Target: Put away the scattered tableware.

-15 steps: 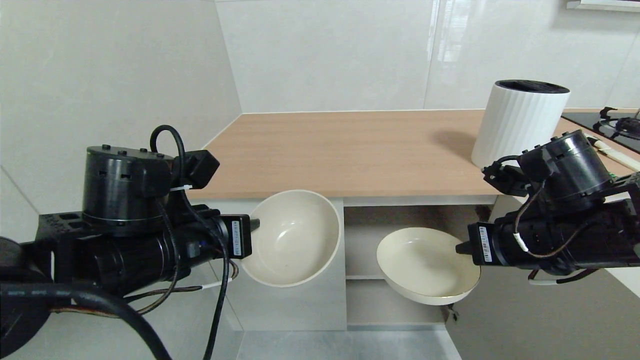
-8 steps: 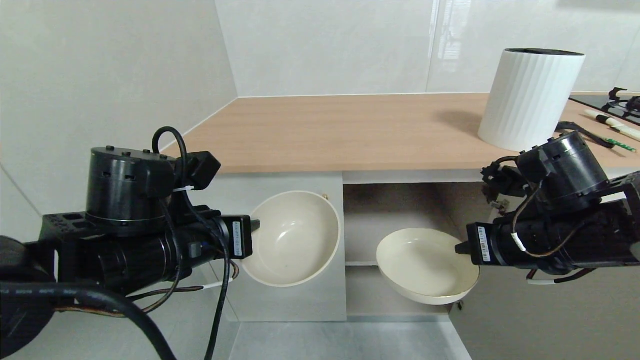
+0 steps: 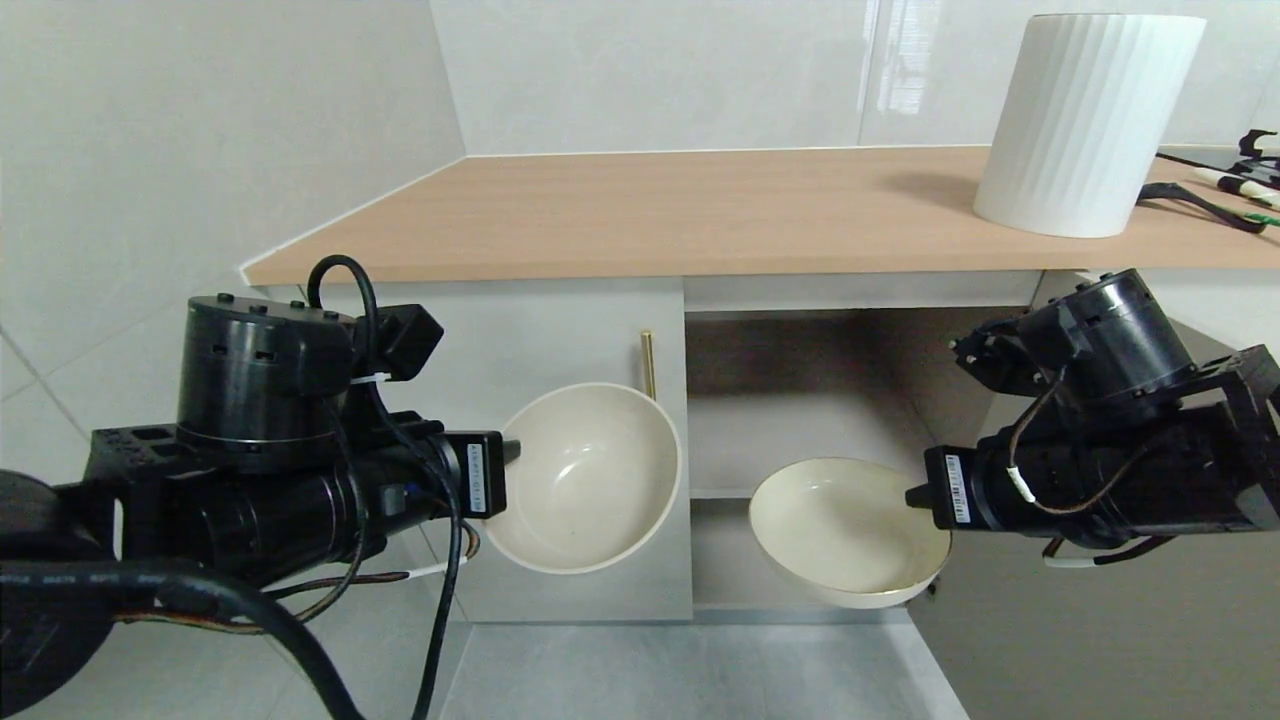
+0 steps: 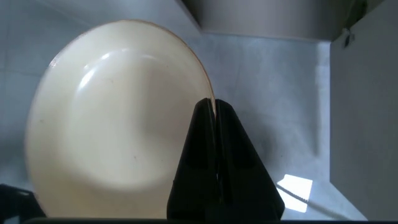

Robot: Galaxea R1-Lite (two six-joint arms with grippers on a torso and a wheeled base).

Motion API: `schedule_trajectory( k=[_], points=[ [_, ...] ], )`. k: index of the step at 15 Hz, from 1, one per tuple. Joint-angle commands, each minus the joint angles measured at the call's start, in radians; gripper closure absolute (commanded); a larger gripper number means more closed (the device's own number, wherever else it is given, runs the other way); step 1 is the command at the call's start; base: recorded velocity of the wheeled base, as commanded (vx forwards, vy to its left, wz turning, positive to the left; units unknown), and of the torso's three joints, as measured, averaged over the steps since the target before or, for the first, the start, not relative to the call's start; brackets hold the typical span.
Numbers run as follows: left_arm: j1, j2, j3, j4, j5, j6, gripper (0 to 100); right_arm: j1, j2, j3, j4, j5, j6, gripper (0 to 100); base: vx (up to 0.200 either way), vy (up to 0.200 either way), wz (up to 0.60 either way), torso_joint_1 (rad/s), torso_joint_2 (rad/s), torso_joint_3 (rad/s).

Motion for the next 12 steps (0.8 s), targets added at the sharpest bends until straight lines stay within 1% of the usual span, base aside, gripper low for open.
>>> schedule_trajectory(
  k=[1, 6, 10, 12],
  points=[
    [0.0, 0.001, 0.0, -0.001, 0.0, -0.001, 100, 0.0, 0.006, 0.0, -0.002, 0.0, 0.0, 100, 0.0, 0.0, 0.0, -0.051, 0.18, 0.119],
    [0.0, 0.008, 0.0, -0.001, 0.0, -0.001, 100, -0.001, 0.031, -0.002, -0.005, -0.001, 0.0, 100, 0.0, 0.0, 0.0, -0.012, 0.03, 0.017],
    [0.0, 0.008, 0.0, -0.001, 0.0, -0.001, 100, -0.017, 0.147, -0.003, -0.081, -0.003, -0.002, 100, 0.0, 0.0, 0.0, 0.0, 0.0, 0.0],
    [0.0, 0.009, 0.0, -0.001, 0.0, -0.001, 100, -0.061, 0.302, -0.034, -0.222, -0.029, -0.009, 100, 0.0, 0.0, 0.0, 0.0, 0.0, 0.0]
  ],
)
